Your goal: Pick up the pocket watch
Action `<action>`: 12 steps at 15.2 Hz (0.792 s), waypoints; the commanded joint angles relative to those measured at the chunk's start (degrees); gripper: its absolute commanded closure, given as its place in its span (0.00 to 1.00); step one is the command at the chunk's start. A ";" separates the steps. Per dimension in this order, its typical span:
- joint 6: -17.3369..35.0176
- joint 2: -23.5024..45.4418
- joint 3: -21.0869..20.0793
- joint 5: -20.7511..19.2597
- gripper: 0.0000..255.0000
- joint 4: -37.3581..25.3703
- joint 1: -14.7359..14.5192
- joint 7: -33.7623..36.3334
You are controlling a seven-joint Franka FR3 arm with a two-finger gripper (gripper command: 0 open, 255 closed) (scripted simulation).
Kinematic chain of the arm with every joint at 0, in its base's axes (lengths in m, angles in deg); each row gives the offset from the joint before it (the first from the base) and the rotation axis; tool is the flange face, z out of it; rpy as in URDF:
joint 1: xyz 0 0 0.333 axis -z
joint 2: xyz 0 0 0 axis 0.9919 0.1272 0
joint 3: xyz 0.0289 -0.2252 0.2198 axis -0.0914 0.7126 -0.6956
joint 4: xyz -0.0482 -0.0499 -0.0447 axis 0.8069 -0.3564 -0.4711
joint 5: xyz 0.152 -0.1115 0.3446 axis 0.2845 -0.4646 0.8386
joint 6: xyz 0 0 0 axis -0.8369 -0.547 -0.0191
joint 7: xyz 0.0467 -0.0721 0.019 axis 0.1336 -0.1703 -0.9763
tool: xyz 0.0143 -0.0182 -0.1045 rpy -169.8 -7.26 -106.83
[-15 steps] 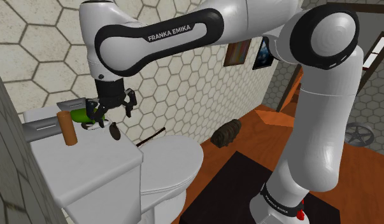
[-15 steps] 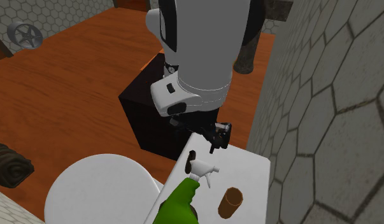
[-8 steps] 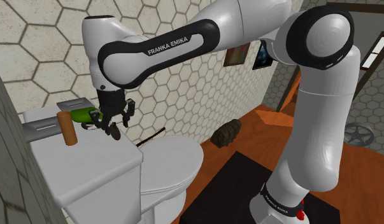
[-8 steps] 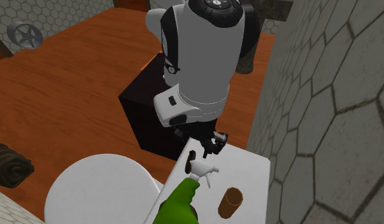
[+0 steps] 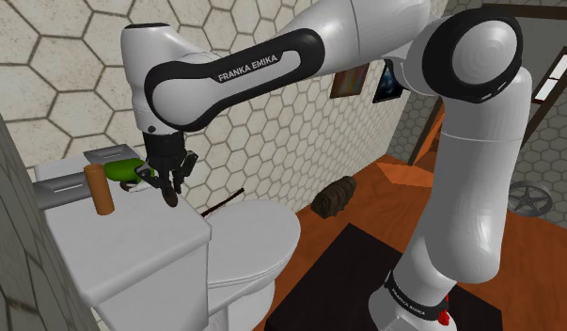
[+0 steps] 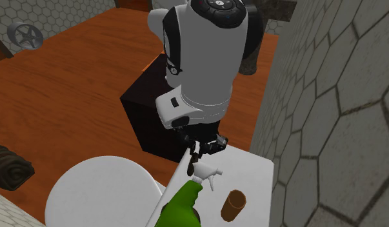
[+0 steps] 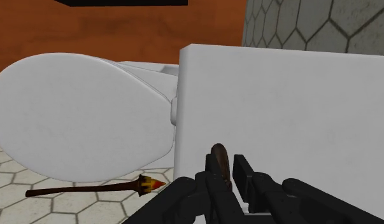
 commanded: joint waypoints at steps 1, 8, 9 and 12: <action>-0.03 -0.04 0.00 0.03 1.00 0.00 0.02 -0.03; -4.85 -1.56 -0.32 1.06 1.00 -3.49 0.12 -0.96; -5.55 -1.74 -0.36 1.18 1.00 -4.05 0.12 -1.07; -7.69 -2.17 -0.46 1.49 1.00 -5.82 0.11 -1.40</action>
